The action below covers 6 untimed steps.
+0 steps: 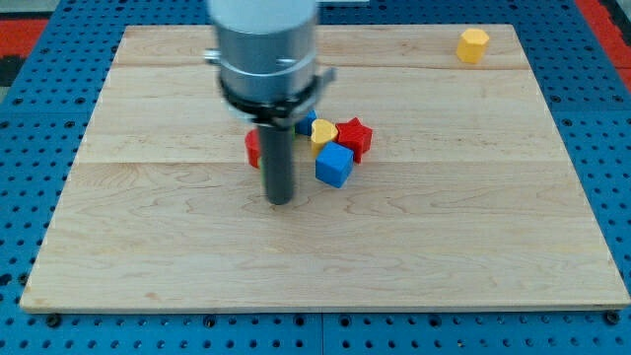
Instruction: Slide the green circle diagonally bottom left to the red circle
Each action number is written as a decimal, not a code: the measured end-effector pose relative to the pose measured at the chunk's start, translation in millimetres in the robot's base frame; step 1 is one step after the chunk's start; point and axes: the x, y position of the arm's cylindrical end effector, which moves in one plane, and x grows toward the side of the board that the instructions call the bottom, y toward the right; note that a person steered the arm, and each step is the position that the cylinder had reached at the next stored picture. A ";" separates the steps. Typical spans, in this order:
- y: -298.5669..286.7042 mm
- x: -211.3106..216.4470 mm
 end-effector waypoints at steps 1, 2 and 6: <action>0.4 7.7; 40.8 11.9; -29.1 -51.5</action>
